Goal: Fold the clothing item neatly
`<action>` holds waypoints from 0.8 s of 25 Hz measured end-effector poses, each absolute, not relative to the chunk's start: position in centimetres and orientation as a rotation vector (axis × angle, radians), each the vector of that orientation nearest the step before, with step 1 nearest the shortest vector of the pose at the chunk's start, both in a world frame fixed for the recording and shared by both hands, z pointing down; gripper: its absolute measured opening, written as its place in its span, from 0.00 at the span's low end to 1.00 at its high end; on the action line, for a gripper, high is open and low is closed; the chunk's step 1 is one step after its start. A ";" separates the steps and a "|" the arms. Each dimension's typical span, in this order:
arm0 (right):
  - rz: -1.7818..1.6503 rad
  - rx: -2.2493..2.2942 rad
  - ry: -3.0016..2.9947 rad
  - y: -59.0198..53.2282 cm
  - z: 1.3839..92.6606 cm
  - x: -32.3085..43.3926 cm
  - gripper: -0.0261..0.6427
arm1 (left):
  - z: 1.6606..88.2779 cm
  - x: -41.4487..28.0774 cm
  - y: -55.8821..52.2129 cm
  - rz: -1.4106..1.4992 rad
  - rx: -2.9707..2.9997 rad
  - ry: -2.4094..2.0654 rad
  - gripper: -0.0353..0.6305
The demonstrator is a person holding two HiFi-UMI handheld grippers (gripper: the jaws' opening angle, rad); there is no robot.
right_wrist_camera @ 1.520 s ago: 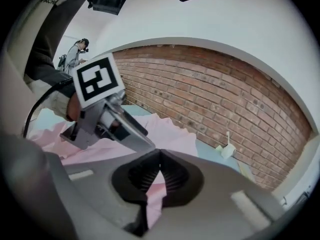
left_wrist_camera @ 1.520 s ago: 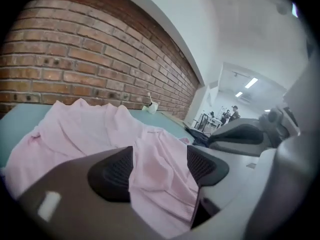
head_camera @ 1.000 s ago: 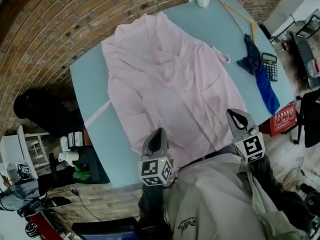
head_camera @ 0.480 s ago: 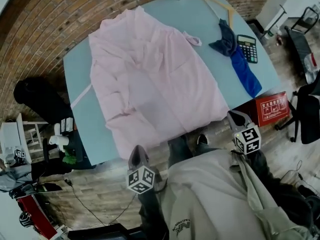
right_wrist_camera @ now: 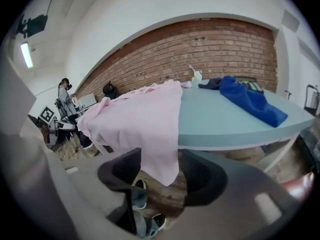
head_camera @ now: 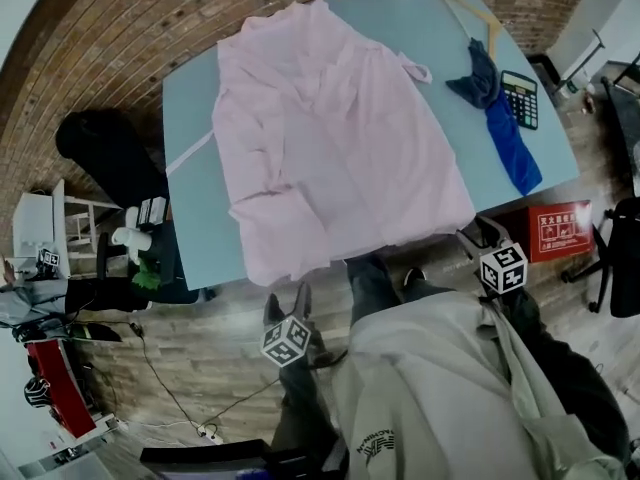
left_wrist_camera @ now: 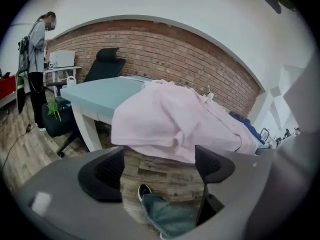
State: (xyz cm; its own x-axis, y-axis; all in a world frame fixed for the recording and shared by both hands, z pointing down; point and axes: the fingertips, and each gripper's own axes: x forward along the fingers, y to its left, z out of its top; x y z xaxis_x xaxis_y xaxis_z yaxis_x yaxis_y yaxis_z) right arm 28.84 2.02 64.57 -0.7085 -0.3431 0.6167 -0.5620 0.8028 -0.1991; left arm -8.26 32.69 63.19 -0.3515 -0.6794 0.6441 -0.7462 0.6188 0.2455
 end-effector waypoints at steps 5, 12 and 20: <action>0.677 0.602 -2.456 1.5 65.7 26.3 0.41 | 66.4 -13.2 35.7 -0.033 1.019 -2.093 0.80; 0.799 0.530 -2.436 3.1 64.7 24.6 0.17 | 66.2 -15.0 32.8 -0.321 1.092 -2.004 0.63; 0.928 0.221 -2.503 4.8 53.8 22.4 0.06 | 58.4 -10.6 31.2 -0.347 1.295 -1.989 0.09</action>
State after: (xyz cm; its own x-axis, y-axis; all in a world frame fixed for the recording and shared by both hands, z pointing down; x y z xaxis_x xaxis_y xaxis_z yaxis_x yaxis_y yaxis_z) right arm 22.36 4.85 53.84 -0.8818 0.0087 0.4715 -0.3009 0.7596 -0.5766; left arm -10.57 31.15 58.40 -0.2299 -0.8755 0.4251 -0.6796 0.4571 0.5737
